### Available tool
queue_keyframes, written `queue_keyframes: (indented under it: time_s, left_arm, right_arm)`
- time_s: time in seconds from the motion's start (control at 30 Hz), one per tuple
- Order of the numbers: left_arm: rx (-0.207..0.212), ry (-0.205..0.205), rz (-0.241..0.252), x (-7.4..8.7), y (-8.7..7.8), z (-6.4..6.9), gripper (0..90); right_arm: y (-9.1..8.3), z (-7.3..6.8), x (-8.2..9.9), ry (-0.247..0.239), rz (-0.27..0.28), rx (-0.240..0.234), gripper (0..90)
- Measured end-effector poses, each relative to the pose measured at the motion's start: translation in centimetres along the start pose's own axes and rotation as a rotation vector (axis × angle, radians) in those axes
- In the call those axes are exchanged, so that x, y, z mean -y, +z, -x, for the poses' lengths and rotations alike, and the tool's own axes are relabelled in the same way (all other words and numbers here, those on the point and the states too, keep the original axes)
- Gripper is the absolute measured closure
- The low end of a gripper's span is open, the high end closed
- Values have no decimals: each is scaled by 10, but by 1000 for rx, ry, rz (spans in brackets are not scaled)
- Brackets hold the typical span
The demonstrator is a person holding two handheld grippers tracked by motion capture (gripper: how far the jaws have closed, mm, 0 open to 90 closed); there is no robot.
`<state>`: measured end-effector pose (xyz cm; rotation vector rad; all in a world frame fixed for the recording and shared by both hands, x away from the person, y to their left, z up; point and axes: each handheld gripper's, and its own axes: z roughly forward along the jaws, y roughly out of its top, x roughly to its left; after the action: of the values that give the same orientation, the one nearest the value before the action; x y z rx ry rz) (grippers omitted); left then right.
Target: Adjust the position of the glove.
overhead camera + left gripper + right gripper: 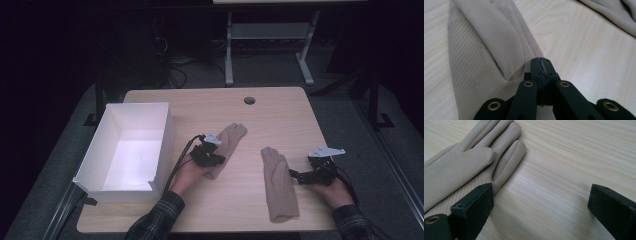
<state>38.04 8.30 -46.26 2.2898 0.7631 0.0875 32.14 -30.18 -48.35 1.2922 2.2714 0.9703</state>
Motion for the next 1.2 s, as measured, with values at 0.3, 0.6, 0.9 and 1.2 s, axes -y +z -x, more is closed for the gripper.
queue_keyframes:
  time_s: [0.3,0.6,0.9,1.2]
  left_arm:
    - [51,25,-20,8,-4,18,897]
    - [97,64,-41,17,-9,43,897]
    - [127,93,-57,24,-13,62,897]
    - [71,79,9,17,-33,49,896]
  right_arm:
    - [0,0,0,0,0,0,57]
    - [0,0,0,0,0,1,57]
    - [0,0,0,-2,2,0,58]
    - [0,0,0,-3,2,0,58]
